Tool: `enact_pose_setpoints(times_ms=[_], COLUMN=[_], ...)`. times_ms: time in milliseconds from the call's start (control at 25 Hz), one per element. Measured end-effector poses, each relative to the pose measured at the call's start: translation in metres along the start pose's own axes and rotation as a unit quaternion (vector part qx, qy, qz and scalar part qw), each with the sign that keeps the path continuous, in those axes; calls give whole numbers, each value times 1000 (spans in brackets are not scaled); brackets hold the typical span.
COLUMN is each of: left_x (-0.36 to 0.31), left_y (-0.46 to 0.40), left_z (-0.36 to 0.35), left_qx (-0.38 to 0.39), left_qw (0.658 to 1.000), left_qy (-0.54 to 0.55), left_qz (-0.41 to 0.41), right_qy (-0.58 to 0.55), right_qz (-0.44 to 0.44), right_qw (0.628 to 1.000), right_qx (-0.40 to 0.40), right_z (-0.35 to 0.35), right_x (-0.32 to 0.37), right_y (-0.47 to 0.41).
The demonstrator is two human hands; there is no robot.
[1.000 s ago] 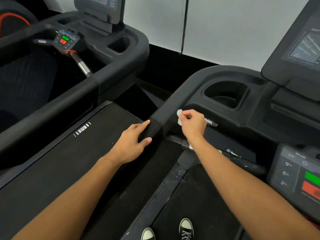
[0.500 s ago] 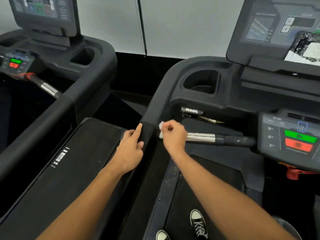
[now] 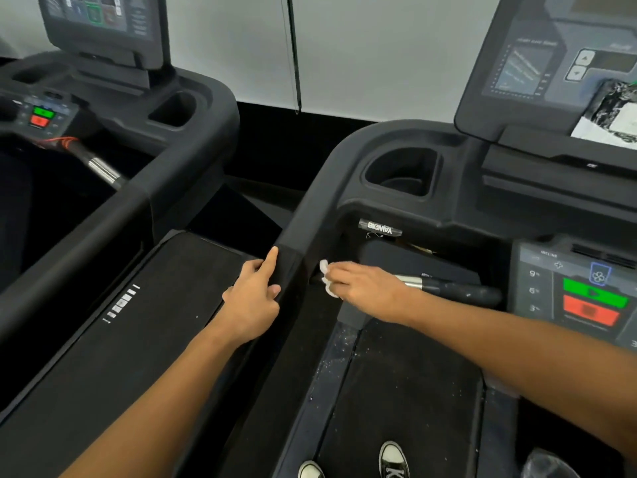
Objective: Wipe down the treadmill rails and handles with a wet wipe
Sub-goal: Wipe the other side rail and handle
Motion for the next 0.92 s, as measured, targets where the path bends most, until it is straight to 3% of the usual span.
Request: enact_pose_setpoints(times_ms=[80, 240, 360, 640, 760, 920], left_x=[1, 4, 3, 2, 1, -3], left_y=[-1, -3, -2, -4, -4, -2], left_z=[1, 4, 3, 2, 2, 4], left_qx=[-10, -16, -17, -18, -15, -16], left_qw=[1000, 999, 999, 999, 999, 999], left_qy=[-5, -1, -2, -12, -7, 2], left_qz=[11, 28, 33, 38, 40, 37], right_qy=[25, -21, -114, -141, -123, -103], right_qz=[16, -61, -101, -124, -131, -112], right_qw=[999, 998, 988, 982, 984, 988], right_qx=[-45, -17, -4, -31, -1, 28], right_z=[4, -4, -1, 20, 12, -4], right_x=[7, 15, -25, -94, -86, -37], right_y=[-7, -22, 28, 185, 156, 33])
Point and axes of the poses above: each hand's wrist, its own y-axis away from the middle knuckle, its own z-axis out of the back of the hand, x = y × z, the point moved 8 cm from there along -y, towards the middle knuckle, and after that the axes turned 8 degrees about y, right-handed, at the moved point
